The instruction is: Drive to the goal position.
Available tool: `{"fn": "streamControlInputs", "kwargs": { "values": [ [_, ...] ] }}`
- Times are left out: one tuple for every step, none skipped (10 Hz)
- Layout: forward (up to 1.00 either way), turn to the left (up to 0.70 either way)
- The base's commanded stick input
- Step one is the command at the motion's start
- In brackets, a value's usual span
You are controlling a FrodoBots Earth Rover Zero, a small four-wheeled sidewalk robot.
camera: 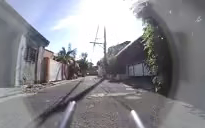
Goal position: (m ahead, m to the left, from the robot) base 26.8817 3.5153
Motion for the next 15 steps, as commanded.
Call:
{"fn": "streamControlInputs", "kwargs": {
  "values": [
    [0.0,0.26],
    [0.0,0.33],
    [0.0,0.32],
    [0.0,0.29],
    [0.0,0.38],
    [0.0,0.43],
    [0.0,0.33],
    [0.0,0.09],
    [0.0,0.17],
    [0.0,-0.21],
    [0.0,-0.64],
    [0.0,-0.7],
    [0.0,-0.7],
    [0.0,-0.7],
    [0.0,-0.7]
  ]
}}
